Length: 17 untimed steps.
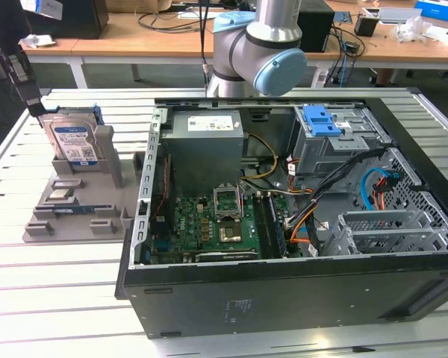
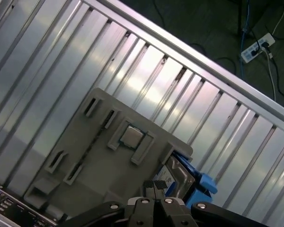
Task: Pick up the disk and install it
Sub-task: 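Pick up the disk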
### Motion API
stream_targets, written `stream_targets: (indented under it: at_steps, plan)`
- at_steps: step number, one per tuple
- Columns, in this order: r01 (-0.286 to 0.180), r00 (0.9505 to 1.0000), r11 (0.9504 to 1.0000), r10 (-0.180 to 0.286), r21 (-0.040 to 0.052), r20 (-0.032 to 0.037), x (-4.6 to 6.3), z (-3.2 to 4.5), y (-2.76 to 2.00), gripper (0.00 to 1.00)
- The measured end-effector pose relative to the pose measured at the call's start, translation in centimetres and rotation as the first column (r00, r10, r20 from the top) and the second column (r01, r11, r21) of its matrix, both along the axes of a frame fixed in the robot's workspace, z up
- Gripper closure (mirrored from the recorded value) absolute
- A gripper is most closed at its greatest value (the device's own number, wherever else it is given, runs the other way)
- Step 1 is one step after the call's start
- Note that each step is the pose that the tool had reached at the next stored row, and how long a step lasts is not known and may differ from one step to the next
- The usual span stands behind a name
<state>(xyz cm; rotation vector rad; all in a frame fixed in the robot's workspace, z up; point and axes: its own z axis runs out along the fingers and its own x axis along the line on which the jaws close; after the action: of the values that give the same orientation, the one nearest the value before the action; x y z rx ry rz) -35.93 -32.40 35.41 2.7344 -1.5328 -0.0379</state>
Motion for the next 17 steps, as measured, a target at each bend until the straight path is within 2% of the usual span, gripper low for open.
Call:
stream_targets:
  at_steps: [9, 11, 17]
  plan:
    - [0.077, 0.997, 0.997, -0.077, -0.0005, 0.0, 0.0, 0.0, 0.0, 0.9]
    - [0.115, 0.9933, 0.9933, -0.115, -0.0006, 0.0001, 0.0, 0.0, 0.0, 0.9]
    - [0.161, 0.9869, 0.9869, -0.161, -0.0006, 0.0001, 0.0, 0.0, 0.0, 0.9]
